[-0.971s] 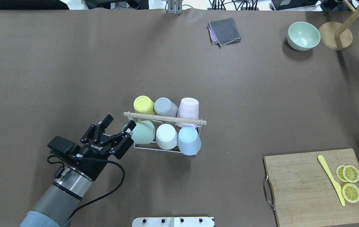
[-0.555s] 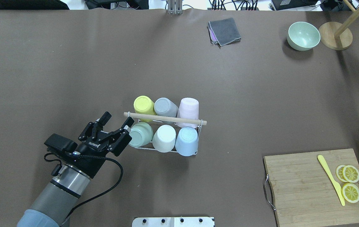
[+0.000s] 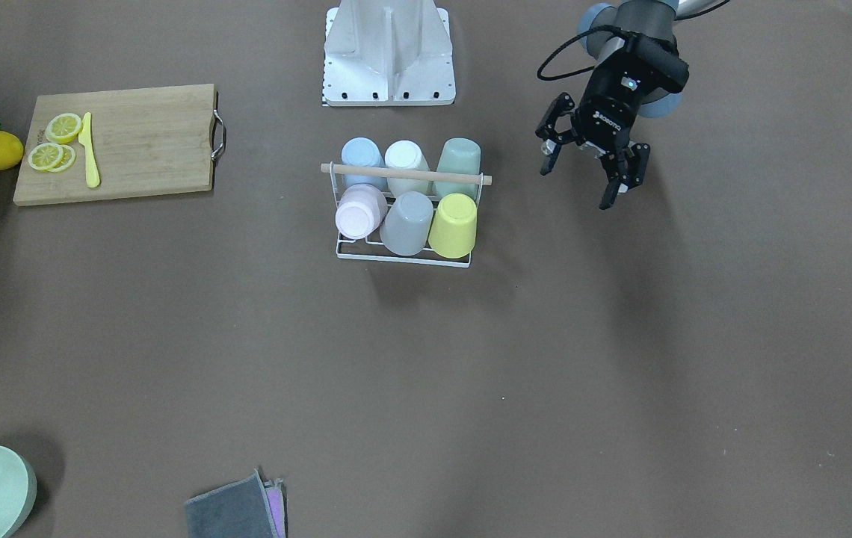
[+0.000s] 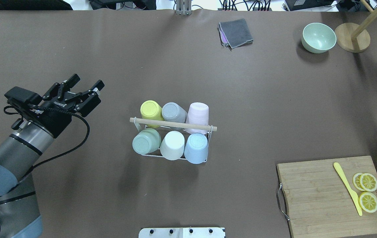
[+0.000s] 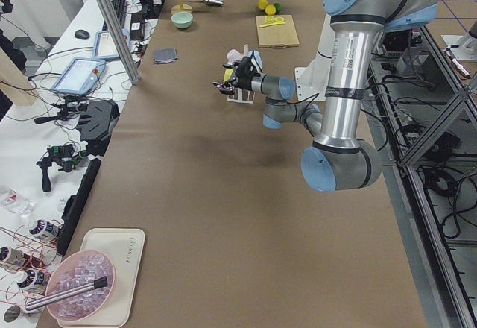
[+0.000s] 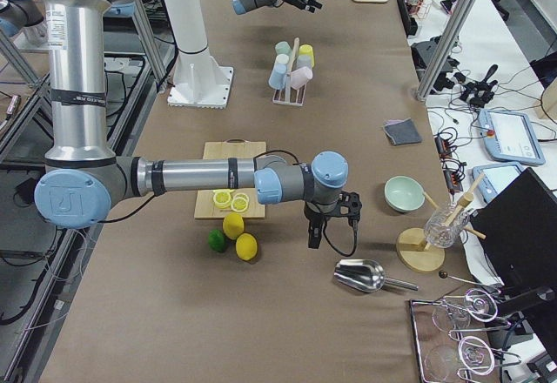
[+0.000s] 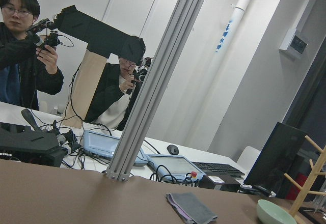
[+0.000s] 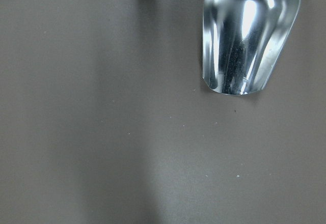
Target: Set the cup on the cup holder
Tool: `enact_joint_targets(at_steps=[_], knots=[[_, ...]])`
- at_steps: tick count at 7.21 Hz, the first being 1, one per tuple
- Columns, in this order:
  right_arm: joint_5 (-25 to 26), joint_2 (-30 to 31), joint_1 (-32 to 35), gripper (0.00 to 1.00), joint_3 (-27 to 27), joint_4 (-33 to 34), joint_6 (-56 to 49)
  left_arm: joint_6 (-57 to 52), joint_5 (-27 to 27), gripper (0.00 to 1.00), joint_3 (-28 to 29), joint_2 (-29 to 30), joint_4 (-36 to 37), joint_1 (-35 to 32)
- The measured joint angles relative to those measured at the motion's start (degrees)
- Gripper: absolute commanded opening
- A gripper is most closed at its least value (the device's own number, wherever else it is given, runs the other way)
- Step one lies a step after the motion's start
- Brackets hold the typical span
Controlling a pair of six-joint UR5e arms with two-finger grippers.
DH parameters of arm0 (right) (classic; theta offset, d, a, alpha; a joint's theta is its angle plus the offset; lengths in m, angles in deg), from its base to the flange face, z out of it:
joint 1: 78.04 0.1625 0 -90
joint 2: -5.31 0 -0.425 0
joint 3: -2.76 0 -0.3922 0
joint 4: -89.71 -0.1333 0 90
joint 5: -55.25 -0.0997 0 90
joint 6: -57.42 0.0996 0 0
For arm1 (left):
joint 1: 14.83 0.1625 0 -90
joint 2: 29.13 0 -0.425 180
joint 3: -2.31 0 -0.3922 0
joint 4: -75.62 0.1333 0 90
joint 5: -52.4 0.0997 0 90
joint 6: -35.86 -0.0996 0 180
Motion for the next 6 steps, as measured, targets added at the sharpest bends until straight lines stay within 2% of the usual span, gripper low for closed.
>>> enact_joint_targets(at_steps=[3,6], knots=[[1.3,0.0,0.1,0.99,-2.5,0.0,0.0,0.4,-15.6,0.98,7.3,-3.1,4.6,-10.5],[2.0,-1.1,0.0,0.99,-3.2,0.2,0.0,-0.8,-32.5,0.98,12.1,-3.0,17.9,-21.1]])
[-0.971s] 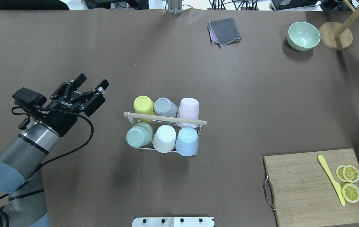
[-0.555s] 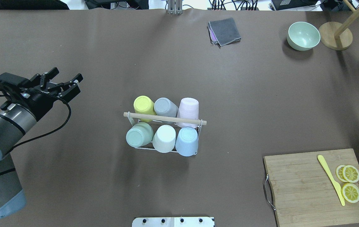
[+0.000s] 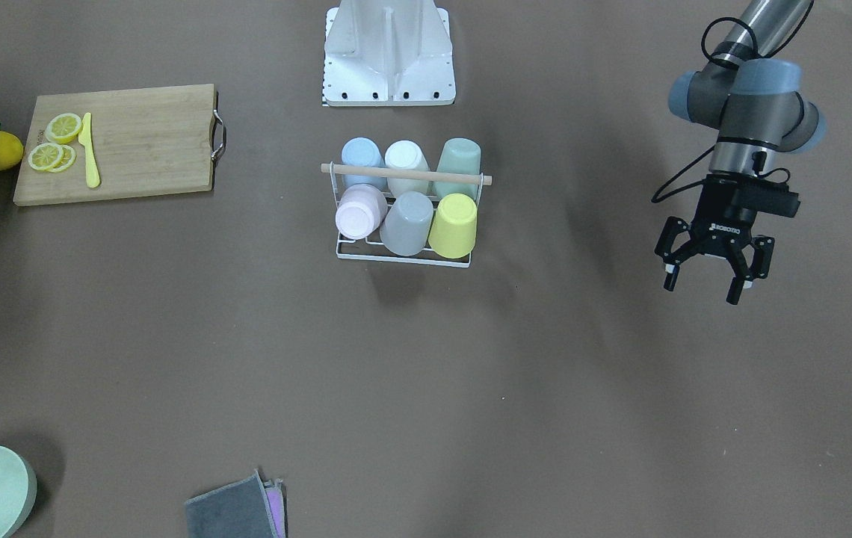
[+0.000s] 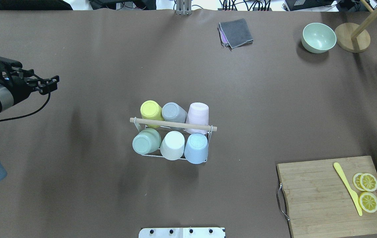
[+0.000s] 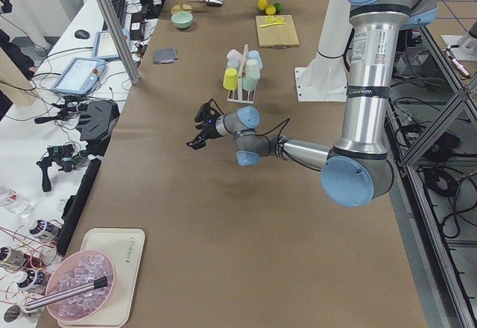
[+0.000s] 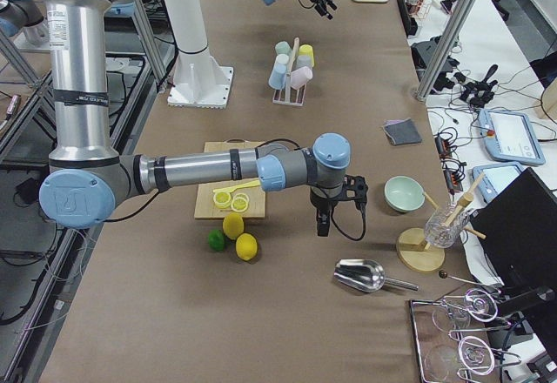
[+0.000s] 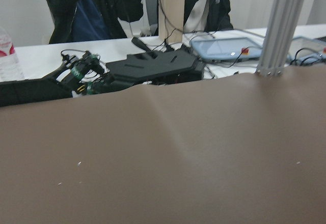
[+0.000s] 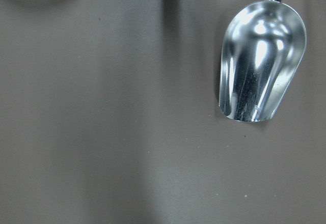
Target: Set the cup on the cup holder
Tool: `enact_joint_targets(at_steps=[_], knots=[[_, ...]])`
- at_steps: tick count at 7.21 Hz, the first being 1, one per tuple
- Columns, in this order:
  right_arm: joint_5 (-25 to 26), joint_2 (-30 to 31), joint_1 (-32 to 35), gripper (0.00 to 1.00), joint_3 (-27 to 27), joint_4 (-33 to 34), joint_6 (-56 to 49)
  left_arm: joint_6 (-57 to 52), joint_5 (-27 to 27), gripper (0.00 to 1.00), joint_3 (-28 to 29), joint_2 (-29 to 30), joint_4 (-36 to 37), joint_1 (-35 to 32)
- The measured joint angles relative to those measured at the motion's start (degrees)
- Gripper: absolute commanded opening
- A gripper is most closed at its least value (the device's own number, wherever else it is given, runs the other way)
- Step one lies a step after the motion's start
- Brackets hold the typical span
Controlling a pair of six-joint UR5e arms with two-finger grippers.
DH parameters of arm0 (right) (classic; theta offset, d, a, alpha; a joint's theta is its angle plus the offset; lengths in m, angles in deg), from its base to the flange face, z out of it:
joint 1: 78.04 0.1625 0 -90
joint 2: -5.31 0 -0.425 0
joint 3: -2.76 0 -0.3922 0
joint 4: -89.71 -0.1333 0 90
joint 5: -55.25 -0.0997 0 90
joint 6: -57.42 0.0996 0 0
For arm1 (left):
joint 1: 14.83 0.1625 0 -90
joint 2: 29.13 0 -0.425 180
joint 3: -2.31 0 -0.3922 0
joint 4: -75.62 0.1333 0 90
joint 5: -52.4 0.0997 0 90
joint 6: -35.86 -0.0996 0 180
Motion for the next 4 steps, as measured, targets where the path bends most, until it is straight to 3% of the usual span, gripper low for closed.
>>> enact_joint_targets(at_steps=[4], knots=[[0.4,0.3,0.0,0.99,0.7,0.1,0.0,-17.4,-17.1,0.98,0.6,1.5,27.0,-14.8]])
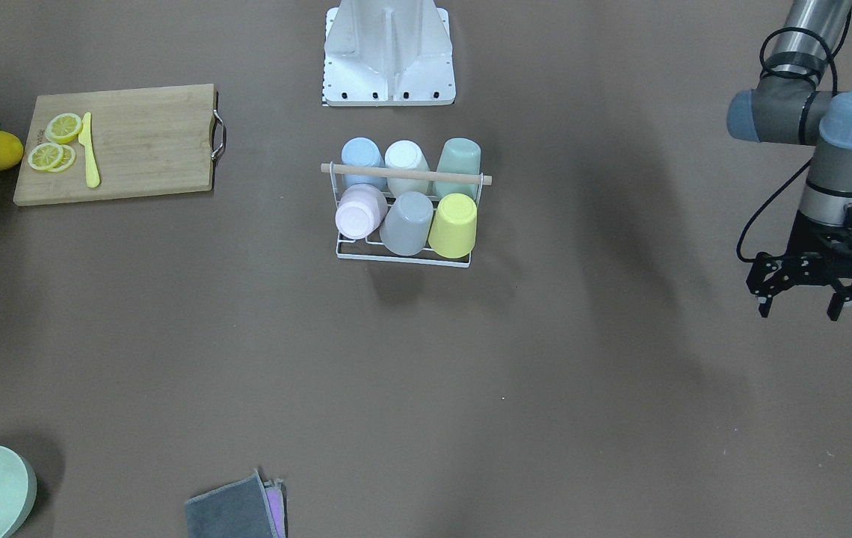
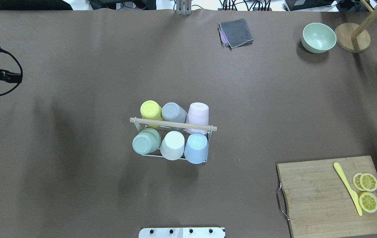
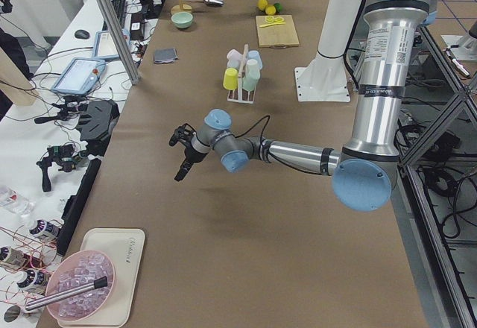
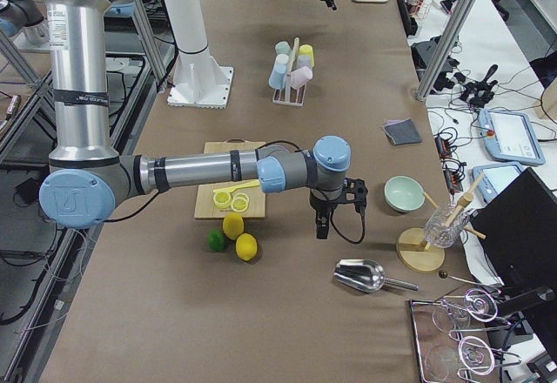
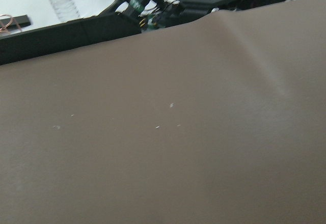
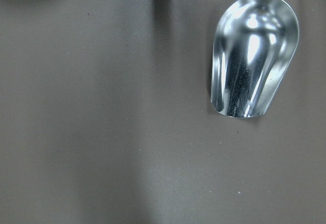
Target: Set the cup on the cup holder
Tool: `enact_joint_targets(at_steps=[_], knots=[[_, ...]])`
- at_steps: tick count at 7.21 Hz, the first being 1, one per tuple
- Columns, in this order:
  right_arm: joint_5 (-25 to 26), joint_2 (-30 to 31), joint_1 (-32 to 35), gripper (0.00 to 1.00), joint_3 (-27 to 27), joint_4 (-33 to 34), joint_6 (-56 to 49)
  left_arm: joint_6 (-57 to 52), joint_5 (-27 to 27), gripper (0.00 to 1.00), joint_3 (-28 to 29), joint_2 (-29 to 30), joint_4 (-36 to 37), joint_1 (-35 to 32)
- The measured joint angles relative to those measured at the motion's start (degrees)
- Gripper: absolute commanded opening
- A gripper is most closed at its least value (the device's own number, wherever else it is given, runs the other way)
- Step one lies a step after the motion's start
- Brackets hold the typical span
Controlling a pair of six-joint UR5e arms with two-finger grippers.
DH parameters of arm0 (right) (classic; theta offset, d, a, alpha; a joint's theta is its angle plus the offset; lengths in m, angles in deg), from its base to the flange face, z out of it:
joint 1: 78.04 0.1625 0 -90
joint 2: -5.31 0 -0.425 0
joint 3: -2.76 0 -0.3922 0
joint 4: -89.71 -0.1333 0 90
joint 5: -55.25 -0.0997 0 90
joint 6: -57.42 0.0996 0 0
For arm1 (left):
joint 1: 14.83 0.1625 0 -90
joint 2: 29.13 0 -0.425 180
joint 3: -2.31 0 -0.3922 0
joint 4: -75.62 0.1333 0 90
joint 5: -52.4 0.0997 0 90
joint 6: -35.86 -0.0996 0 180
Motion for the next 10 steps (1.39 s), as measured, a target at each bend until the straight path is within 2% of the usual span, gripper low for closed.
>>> enact_joint_targets(at_steps=[2,3,6,8,10], knots=[[0.1,0.1,0.0,0.99,0.3,-0.2,0.0,-12.1,-8.7,0.98,-0.6,0.2,14.0,-10.2],[0.3,0.0,0.0,0.99,0.3,-0.2,0.0,-14.8,-13.1,0.98,-0.9,0.2,21.5,-14.9],[0.7,0.0,0.0,0.99,0.3,-0.2,1.4,-24.5,-20.2,0.98,-3.4,-1.3,39.6,-23.9],[0.5,1.0,0.0,0.99,0.4,-0.2,2.0,-26.5,-23.6,0.98,-4.8,-5.0,42.4,-25.5],[0.5,2.6,0.1,1.0,0.3,-0.3,1.9,-29.0,-29.3,0.98,-4.7,-8.3,40.6,-26.2]])
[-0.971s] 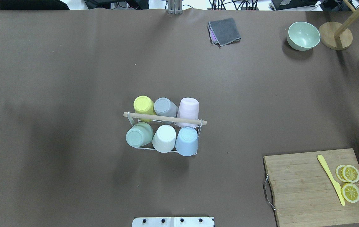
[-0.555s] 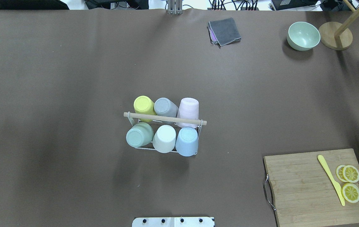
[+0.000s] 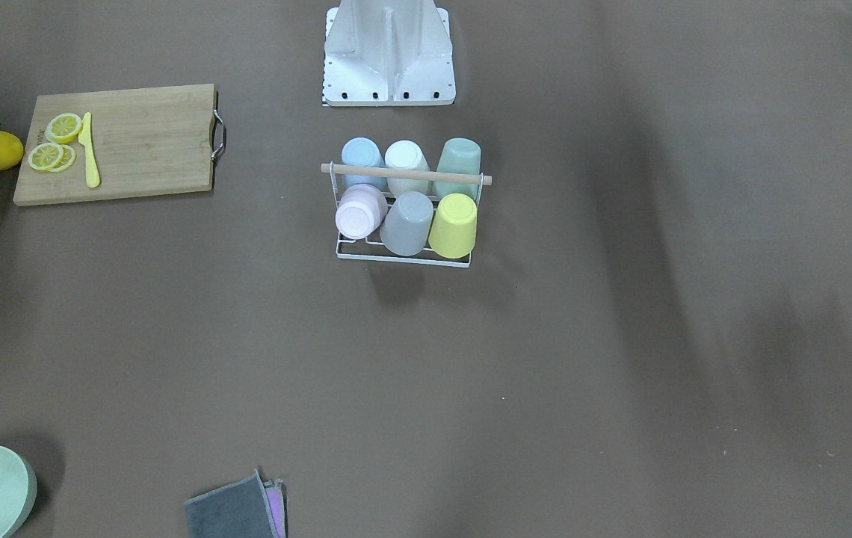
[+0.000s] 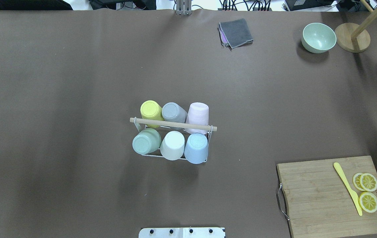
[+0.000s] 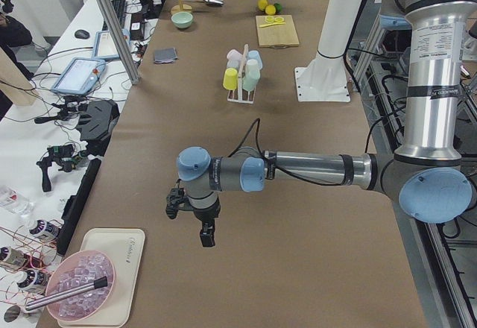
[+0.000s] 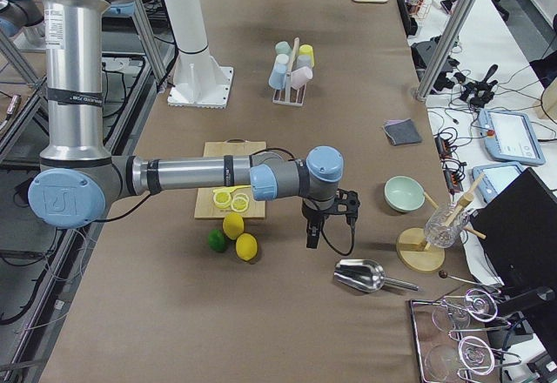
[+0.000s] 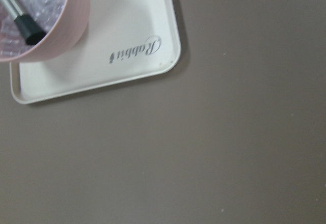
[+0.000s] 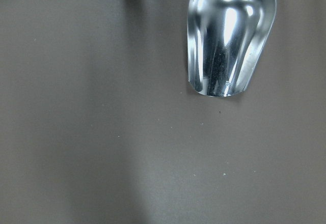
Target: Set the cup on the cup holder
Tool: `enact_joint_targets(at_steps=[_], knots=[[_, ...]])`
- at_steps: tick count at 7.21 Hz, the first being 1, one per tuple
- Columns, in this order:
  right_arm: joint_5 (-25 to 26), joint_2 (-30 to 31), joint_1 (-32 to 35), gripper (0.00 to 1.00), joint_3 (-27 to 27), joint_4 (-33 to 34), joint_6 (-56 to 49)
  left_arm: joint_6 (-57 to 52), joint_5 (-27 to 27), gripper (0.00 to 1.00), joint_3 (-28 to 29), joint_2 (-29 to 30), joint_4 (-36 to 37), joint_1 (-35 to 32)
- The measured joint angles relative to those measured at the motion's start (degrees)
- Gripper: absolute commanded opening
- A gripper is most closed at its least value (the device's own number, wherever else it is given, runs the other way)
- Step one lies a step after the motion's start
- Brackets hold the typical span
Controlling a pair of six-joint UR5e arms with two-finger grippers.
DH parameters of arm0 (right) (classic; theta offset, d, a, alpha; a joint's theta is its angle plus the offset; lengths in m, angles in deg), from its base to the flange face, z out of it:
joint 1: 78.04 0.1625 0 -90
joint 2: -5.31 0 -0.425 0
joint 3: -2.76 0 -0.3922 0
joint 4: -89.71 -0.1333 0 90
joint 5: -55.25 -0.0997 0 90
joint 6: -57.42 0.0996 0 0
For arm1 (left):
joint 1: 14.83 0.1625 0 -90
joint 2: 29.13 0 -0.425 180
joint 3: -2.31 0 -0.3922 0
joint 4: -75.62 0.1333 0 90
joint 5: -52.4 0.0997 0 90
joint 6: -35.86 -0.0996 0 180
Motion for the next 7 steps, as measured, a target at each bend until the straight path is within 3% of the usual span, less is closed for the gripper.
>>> enact_joint_targets(at_steps=[5,7], knots=[[-0.3,0.3,0.2,0.99,-0.1,0.0,0.4,-0.6,-9.7,0.98,-0.1,-1.1,-0.3,-2.0],[-0.3,0.3,0.6,0.99,-0.3,0.0,0.4,-0.5,-10.9,0.98,0.0,-1.1,-0.6,-2.0]])
